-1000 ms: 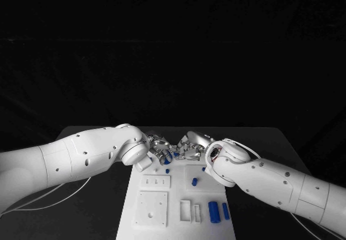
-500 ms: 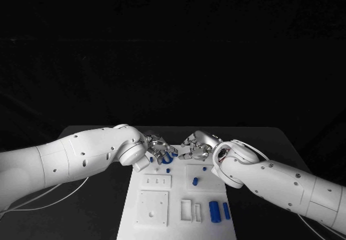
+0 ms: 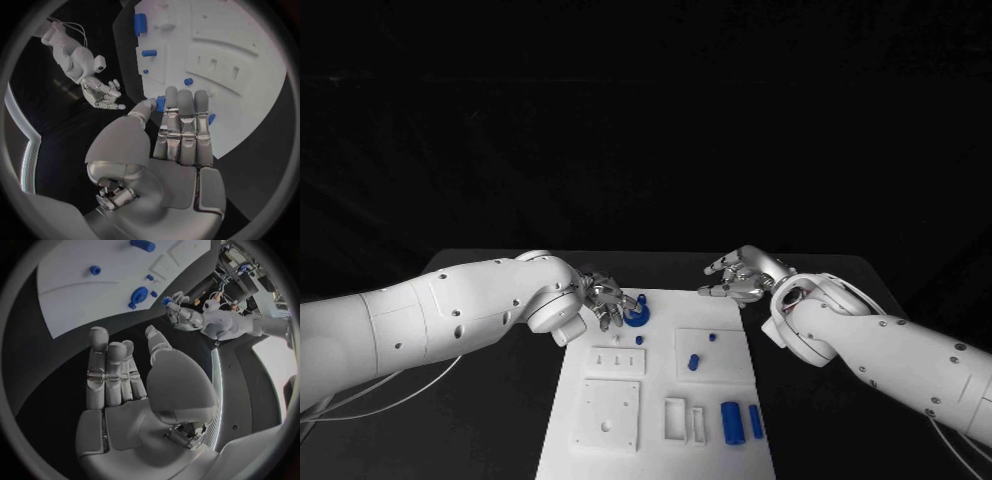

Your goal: Assemble the parts on the task board

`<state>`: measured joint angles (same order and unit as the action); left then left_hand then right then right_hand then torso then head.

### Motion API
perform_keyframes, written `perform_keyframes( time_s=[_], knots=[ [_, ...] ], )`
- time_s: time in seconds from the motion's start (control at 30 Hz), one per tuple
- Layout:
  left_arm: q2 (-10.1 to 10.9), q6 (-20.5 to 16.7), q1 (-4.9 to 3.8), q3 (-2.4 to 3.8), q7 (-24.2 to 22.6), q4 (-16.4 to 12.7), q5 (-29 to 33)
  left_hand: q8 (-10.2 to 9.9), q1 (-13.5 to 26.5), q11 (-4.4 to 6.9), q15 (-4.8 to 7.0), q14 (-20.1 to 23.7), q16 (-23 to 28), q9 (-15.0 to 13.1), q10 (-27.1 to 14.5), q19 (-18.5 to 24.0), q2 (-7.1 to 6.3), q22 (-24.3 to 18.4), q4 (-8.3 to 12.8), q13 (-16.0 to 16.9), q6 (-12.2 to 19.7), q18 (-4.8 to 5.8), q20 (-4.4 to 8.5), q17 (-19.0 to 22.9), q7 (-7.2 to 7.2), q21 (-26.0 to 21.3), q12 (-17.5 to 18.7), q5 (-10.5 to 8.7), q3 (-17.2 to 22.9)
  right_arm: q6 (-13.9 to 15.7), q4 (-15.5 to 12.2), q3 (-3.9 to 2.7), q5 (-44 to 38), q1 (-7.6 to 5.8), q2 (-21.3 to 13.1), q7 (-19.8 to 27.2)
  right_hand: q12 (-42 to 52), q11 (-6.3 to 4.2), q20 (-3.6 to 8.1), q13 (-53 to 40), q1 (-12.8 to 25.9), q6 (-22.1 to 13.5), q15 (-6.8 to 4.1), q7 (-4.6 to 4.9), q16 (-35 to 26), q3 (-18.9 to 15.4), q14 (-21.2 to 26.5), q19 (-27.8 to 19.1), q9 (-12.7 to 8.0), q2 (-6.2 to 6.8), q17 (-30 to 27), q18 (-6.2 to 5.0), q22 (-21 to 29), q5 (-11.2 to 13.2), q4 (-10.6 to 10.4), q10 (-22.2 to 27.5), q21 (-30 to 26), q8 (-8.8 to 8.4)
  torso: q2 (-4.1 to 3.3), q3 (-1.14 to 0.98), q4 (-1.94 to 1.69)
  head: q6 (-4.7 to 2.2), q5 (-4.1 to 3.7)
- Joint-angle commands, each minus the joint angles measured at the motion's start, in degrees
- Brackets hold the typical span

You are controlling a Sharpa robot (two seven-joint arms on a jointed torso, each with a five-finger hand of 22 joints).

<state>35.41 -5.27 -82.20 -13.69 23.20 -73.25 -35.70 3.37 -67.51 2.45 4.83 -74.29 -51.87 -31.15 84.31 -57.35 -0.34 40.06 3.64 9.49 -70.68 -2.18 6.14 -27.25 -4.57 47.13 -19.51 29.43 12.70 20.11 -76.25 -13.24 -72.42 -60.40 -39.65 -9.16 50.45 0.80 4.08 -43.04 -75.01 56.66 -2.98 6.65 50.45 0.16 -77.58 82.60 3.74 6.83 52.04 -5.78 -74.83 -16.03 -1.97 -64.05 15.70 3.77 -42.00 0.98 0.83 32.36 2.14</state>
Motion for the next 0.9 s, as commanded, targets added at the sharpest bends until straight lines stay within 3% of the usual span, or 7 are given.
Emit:
perform_keyframes(
  time_s=[0.03, 0.1, 0.23, 0.4, 0.67, 0.73, 0.9],
  knots=[
    [0.43, -2.47, 0.19, -0.03, 2.52, -0.89, -5.06, 0.55, 0.50, 1.16, 0.79, -1.65, -0.52, -0.72, 2.57, -1.07, -0.24, 0.25, 4.33, 0.73, -6.70, 0.62, 0.45, -0.31, 5.36, 0.73, -2.17, 0.39, 3.84, 0.33, 0.68, -0.59, 10.52, 0.13, -0.59, 1.14, -0.31, 0.04, 0.04, 1.21, 0.00, -0.26, -0.10, 0.21, -0.26, -0.28, 0.40, -0.02, -0.01, -0.78, -0.82, -0.65, 0.60, -0.27, 0.51, 0.55, -2.83, -0.15, 0.30, 0.03, 0.07, 0.56, 0.31],
    [0.78, -2.58, 0.33, -0.05, 3.07, -1.33, -5.69, 0.49, 0.56, 1.69, 2.07, -2.90, -4.75, -1.30, 2.52, -2.75, -0.16, 1.83, 4.01, 3.97, -6.94, 0.93, 1.72, -2.59, 5.77, 3.30, -8.90, 0.62, 3.44, 0.44, 0.81, -1.13, 12.69, 0.09, -0.90, 1.19, -0.16, 0.01, 0.06, 1.84, 0.19, -0.07, -0.12, 0.17, -0.26, -0.38, 0.46, 0.23, -0.01, -0.97, -1.27, -0.59, 0.84, -0.49, 0.59, 0.64, -3.41, -0.15, 0.34, 0.01, 0.06, 0.71, 0.16],
    [1.32, -1.95, 0.63, -0.08, 4.06, -2.19, -6.89, 0.67, 0.66, 2.50, 2.65, -1.31, -11.29, -3.86, 2.24, -1.94, -0.57, 4.89, 3.89, 8.27, -7.03, 0.93, 2.43, -5.81, 5.92, 6.99, -13.41, 1.85, 3.63, 0.88, 0.80, -1.90, 15.53, -0.05, -1.24, 1.29, -0.03, -0.08, 0.12, 2.37, 0.16, 0.16, -0.18, 0.13, -0.11, -0.31, 0.45, 0.48, -0.01, -1.26, -1.57, -0.54, 0.90, -3.26, 0.80, 0.68, -3.80, -0.14, 0.49, -0.04, -0.06, 1.07, -0.20],
    [1.82, -1.81, 1.02, -0.09, 5.04, -3.56, -9.10, 0.45, 0.96, 2.70, 3.10, -1.62, -16.08, -7.16, 2.37, -1.67, -0.80, 7.33, 4.12, 13.30, -6.43, 0.36, 2.82, -6.78, 6.19, 10.00, -17.79, 2.69, 4.27, 1.27, 0.66, -2.34, 16.93, -0.16, -1.20, 1.31, 0.38, -0.15, 0.22, 3.03, 0.42, 0.32, -0.25, 0.08, 0.17, -0.52, 0.43, 0.82, -0.01, -1.56, -2.00, -0.45, 0.71, -4.04, 1.29, 0.72, -4.33, -0.15, 0.62, -0.08, -0.08, 1.68, 0.06],
    [2.15, -5.12, 1.68, -0.12, 6.45, -5.80, -15.33, 0.43, 1.63, 3.13, 3.42, -2.80, -17.72, -7.86, 2.42, -2.16, -1.44, 8.05, 4.53, 14.58, -7.35, 0.14, 3.02, -7.25, 6.52, 11.03, -19.64, 4.86, 4.87, 1.72, -0.25, -2.50, 17.43, -0.19, -1.02, 1.36, 0.57, -0.18, 0.25, 3.22, 0.54, 0.38, -0.29, 0.07, 0.34, -0.49, 0.37, 1.00, -0.01, -1.77, -2.10, -0.46, 0.50, -5.01, 1.35, 0.70, -4.49, -0.14, 0.64, -0.13, -0.10, 2.48, 0.29],
    [2.20, -6.83, 2.15, -0.12, 6.54, -6.27, -16.38, 0.44, 1.75, 3.20, 3.47, -2.98, -17.87, -7.37, 2.42, -2.25, -1.56, 8.15, 4.56, 14.55, -7.57, 0.13, 3.07, -7.30, 6.57, 11.16, -19.87, 4.83, 4.99, 1.93, -0.65, -2.51, 17.47, -0.20, -1.00, 1.30, 0.56, -0.17, 0.25, 3.28, 0.69, 0.37, -0.28, 0.08, 0.35, -0.49, 0.42, 1.00, -0.01, -1.82, -2.14, -0.46, 0.46, -5.19, 1.31, 0.80, -4.57, -0.15, 0.62, -0.19, -0.09, 2.77, 0.11],
    [2.18, -9.25, 3.17, -0.13, 6.71, -6.55, -17.35, 0.53, 1.93, 3.28, 3.52, -3.32, -18.40, -6.68, 2.42, -2.35, -1.63, 8.20, 4.51, 14.54, -8.48, 0.13, 3.08, -7.82, 6.78, 11.18, -20.43, 4.82, 4.89, 2.28, -1.14, -2.53, 17.50, -0.19, -0.92, 1.23, 0.61, -0.16, 0.23, 3.32, 0.85, 0.36, -0.27, 0.08, 0.36, -0.47, 0.46, 0.99, -0.01, -1.91, -2.18, -0.45, 0.42, -4.97, 1.21, 0.85, -4.66, -0.15, 0.56, -0.07, -0.08, 3.30, -0.20]
  ],
)
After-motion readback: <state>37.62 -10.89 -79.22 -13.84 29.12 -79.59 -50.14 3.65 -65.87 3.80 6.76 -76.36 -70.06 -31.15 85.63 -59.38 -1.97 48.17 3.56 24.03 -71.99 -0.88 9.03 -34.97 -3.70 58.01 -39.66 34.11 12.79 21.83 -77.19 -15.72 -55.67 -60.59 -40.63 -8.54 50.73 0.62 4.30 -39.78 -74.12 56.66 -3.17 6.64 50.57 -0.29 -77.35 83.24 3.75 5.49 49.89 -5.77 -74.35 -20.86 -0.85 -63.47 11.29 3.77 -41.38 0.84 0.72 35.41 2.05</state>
